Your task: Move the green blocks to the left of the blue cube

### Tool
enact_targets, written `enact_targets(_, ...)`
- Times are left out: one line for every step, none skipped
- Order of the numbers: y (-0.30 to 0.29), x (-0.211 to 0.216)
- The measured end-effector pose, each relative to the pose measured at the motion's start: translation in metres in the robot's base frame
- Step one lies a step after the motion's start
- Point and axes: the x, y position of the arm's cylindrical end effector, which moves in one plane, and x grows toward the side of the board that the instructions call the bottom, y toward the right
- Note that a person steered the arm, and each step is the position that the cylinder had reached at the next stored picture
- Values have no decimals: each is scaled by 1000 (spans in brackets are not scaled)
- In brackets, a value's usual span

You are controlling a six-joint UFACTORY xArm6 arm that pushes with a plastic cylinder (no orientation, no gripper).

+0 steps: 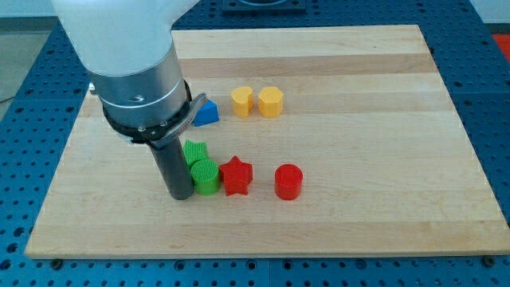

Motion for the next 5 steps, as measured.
enact_targets(17, 0)
enact_targets(28, 8)
enact_targets(44, 24)
enact_targets(65, 12)
enact_targets(66, -16)
